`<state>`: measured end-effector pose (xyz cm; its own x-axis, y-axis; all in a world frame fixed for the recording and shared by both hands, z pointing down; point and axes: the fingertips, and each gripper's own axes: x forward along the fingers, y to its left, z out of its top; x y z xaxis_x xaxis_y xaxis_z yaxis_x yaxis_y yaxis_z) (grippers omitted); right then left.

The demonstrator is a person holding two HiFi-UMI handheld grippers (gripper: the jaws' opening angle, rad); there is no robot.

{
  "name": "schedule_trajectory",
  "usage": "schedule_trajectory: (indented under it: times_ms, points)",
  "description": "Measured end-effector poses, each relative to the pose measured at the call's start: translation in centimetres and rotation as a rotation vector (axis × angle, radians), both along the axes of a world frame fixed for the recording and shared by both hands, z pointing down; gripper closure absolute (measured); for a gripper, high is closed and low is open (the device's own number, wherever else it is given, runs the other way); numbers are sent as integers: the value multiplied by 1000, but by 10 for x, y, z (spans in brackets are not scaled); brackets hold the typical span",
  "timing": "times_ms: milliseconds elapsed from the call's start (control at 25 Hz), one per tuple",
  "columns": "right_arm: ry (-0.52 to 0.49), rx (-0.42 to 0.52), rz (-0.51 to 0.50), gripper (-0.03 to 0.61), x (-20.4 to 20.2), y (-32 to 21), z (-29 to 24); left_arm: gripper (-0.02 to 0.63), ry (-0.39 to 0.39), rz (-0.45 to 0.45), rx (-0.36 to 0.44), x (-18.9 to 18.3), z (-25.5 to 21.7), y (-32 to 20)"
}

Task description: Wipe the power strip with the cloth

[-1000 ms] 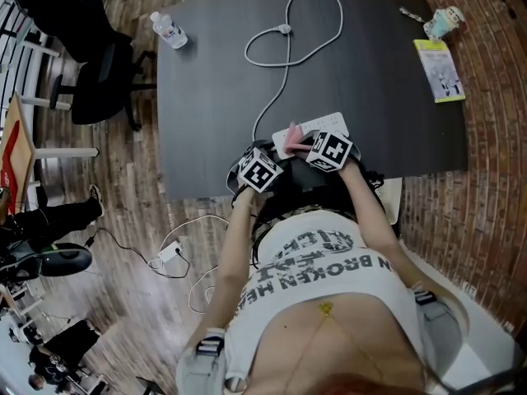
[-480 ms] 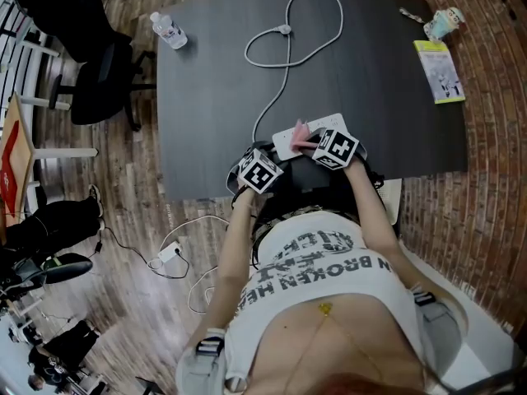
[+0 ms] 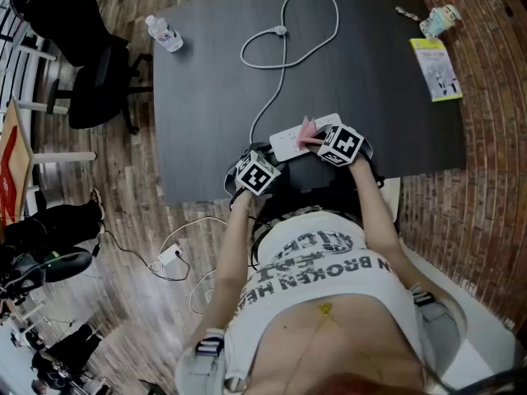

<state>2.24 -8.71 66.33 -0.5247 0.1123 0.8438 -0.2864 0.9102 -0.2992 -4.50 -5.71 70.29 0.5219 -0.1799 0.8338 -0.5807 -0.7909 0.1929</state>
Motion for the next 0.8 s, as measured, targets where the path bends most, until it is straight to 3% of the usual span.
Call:
schedule_trajectory:
  times_ms: [800]
  points:
    - [24,1,92,561,44,-15,0,353,4,7,-7,2,-2,2]
